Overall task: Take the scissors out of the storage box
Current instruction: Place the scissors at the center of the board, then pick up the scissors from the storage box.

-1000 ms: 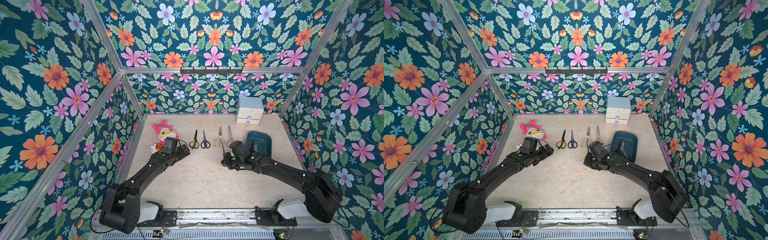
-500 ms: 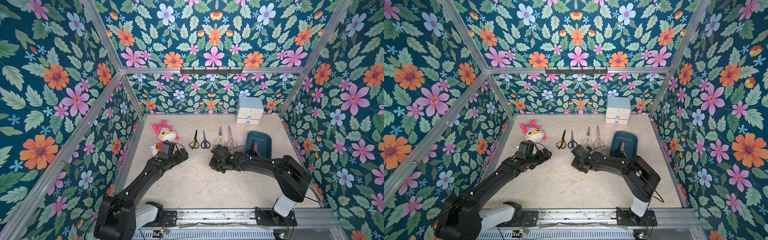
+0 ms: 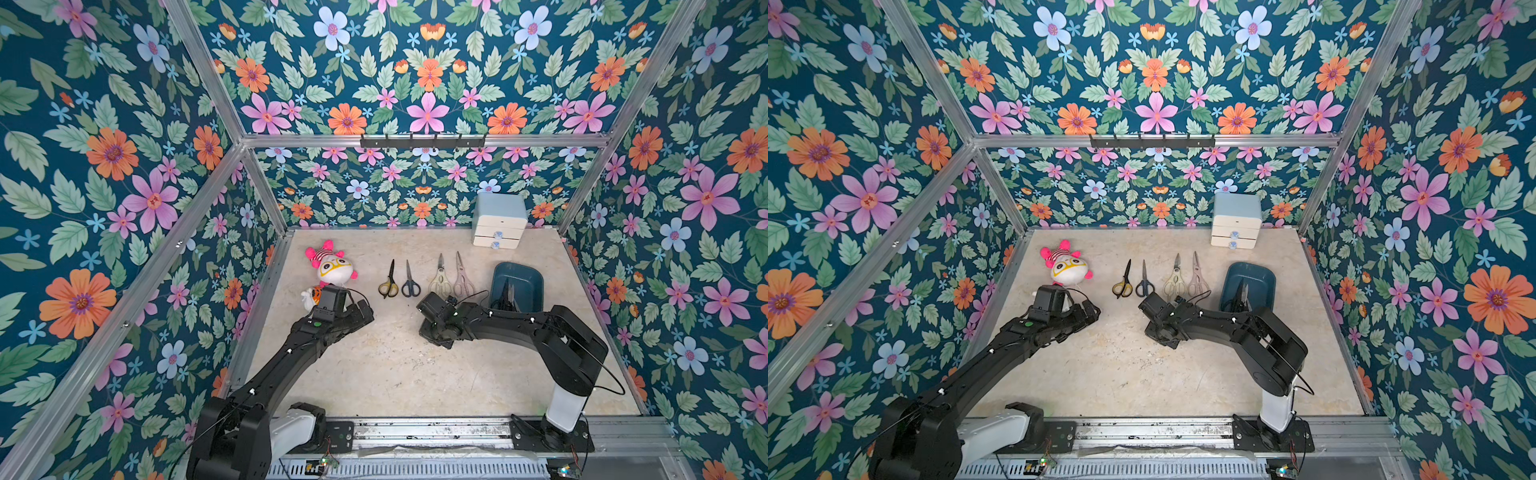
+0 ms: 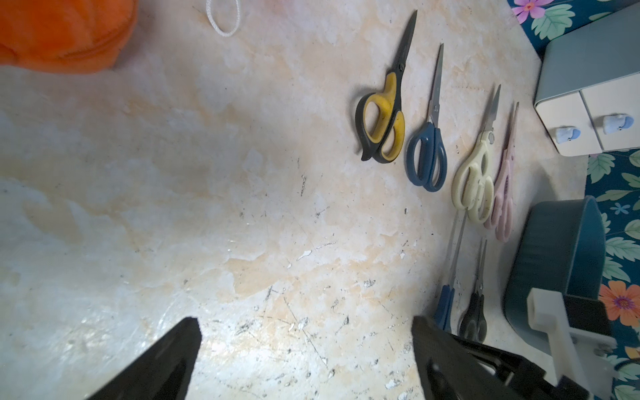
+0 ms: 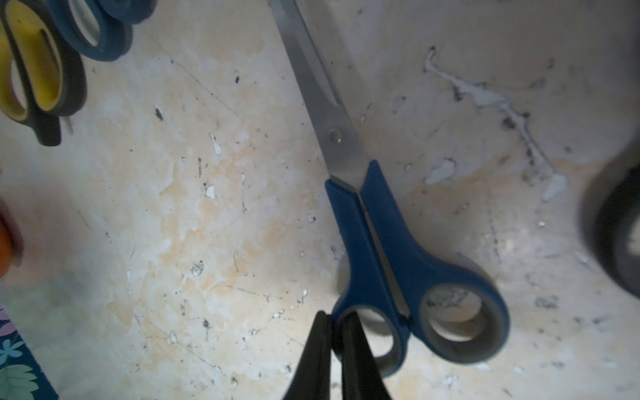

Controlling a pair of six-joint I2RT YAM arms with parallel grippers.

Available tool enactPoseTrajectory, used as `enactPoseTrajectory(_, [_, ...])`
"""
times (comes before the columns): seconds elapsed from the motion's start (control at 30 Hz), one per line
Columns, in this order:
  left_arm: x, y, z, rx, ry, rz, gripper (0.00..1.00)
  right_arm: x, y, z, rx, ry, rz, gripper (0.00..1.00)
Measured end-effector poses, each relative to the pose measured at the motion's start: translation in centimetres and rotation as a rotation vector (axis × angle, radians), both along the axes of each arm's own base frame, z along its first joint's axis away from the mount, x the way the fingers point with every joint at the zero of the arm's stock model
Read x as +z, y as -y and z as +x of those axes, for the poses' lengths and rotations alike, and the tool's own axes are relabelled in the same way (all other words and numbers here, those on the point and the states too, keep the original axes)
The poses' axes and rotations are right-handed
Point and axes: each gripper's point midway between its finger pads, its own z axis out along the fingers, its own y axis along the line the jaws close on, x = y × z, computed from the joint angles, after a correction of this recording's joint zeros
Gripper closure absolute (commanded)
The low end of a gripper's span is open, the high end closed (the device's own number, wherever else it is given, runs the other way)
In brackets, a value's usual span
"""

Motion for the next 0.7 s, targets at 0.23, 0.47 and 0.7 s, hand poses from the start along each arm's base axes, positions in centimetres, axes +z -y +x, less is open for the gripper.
enactPoseTrajectory(0.23, [-0.4, -0.1, 0.1, 0.003, -0.016, 0.005, 0.01, 0.8, -0.3, 0.4, 0.013, 0.008, -0.009, 0.67])
enactPoseTrajectory(0.47, [0.3, 0.3, 1.3, 0.002, -0.008, 0.003, 0.01, 5.0, -0.9, 1.8, 0.037, 0.089, -0.005, 0.65])
enactPoseTrajectory(0.7, [1.3, 1.4, 3.8, -0.029, 0.009, 0.005, 0.01, 8.8, 1.7, 4.5, 0.059, 0.157, 0.011, 0.68])
